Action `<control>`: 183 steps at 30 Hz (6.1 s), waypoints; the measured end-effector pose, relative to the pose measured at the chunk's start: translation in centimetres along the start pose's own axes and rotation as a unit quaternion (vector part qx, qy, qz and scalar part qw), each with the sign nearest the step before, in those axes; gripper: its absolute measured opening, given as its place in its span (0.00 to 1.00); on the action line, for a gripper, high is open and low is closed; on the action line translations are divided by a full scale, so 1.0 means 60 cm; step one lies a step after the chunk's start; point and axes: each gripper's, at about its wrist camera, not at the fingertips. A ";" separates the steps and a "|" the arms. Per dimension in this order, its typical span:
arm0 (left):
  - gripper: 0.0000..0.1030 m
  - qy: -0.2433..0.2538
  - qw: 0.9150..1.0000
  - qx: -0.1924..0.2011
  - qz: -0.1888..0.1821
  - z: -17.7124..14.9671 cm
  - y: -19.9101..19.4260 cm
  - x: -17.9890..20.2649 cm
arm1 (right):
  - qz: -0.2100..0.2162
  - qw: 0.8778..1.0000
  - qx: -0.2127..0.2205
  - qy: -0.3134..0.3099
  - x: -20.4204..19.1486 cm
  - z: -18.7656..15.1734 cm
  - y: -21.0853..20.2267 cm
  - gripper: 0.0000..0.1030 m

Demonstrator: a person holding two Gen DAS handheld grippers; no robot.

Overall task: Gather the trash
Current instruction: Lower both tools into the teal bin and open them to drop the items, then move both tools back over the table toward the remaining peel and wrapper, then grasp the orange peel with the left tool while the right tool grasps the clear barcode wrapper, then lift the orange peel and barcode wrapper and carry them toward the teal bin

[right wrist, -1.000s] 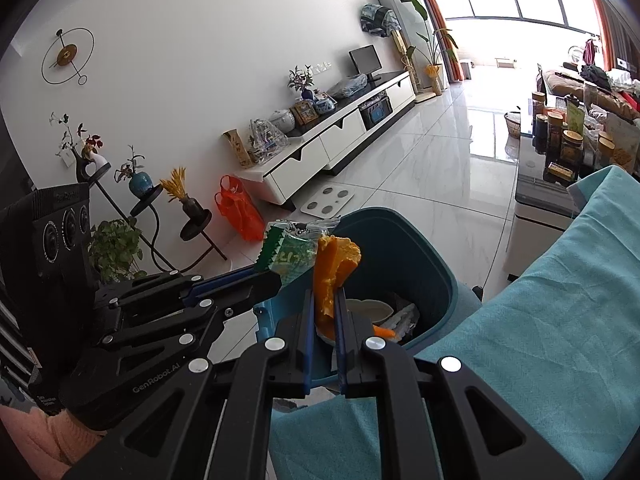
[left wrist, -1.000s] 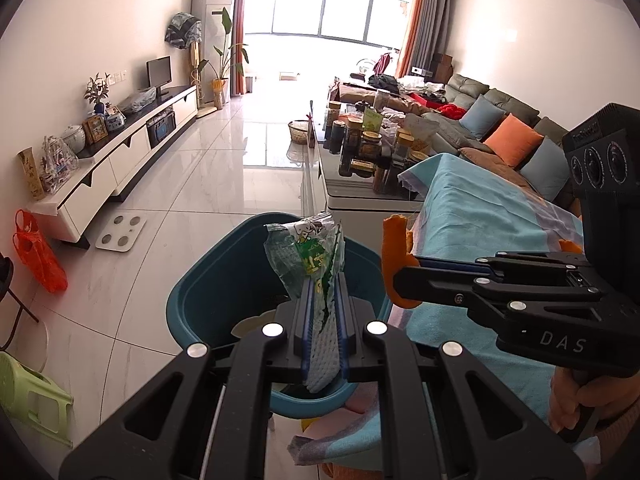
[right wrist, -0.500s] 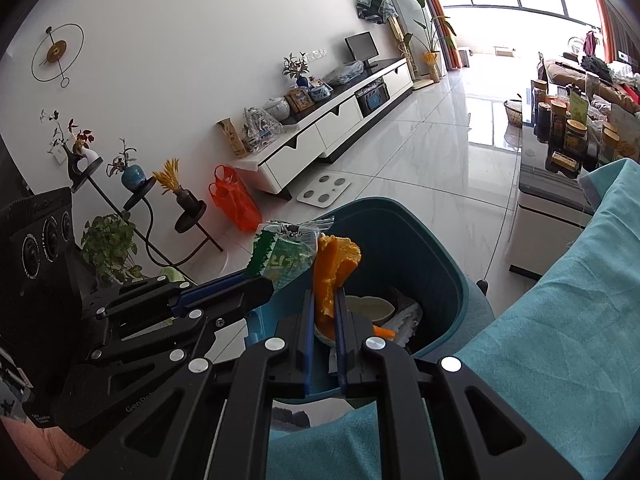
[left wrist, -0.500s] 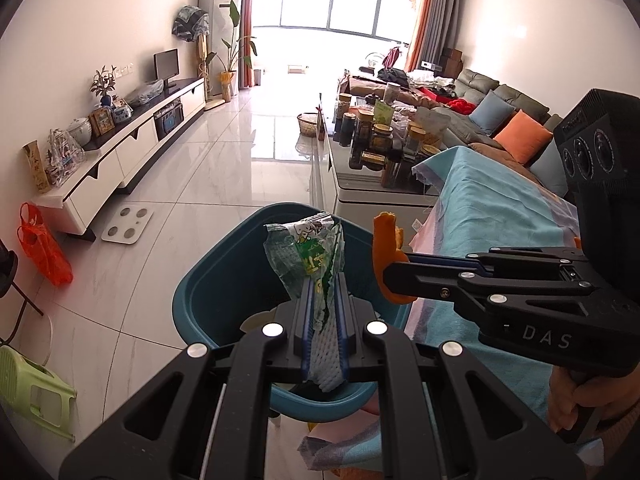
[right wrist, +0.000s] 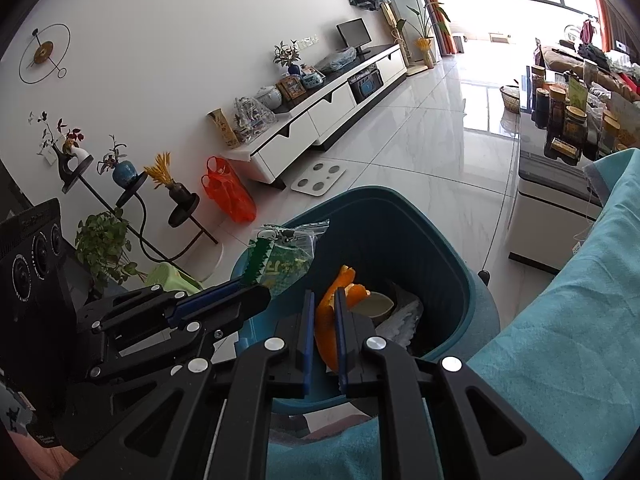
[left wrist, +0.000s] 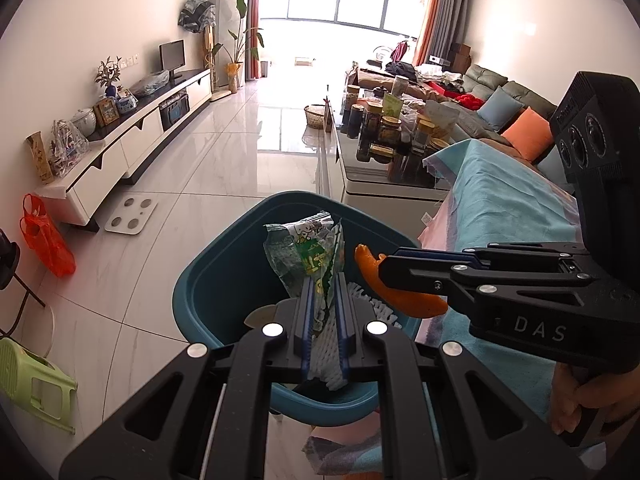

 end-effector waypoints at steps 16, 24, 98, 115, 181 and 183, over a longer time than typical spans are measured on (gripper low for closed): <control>0.31 -0.022 1.000 -0.019 -0.004 -0.004 0.026 -0.021 | 0.009 1.000 0.002 0.025 0.013 -0.004 -0.004 0.18; 0.38 -0.015 1.000 -0.009 -0.007 -0.010 0.007 -0.014 | 0.014 0.999 0.014 0.032 0.022 -0.020 -0.025 0.24; 0.38 0.198 0.941 -0.116 -0.248 0.065 0.156 0.673 | -0.243 0.869 0.225 0.366 0.397 -0.588 -0.556 0.52; 0.24 0.211 0.944 -0.083 -0.240 0.039 0.107 0.649 | -0.242 0.877 0.221 0.350 0.382 -0.583 -0.551 0.26; 0.24 0.136 0.976 -0.013 -0.172 -0.036 -0.067 0.331 | -0.111 0.965 0.182 0.154 0.182 -0.348 -0.362 0.26; 0.24 0.134 0.976 -0.011 -0.171 -0.036 -0.070 0.325 | -0.110 0.966 0.180 0.151 0.179 -0.344 -0.357 0.26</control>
Point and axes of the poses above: each gripper's, at about its wrist camera, not at the fingertips, and y roughly the way its jaws point, x to its right, z to its top, and after that the axes turned 8 degrees about -x, right-handed
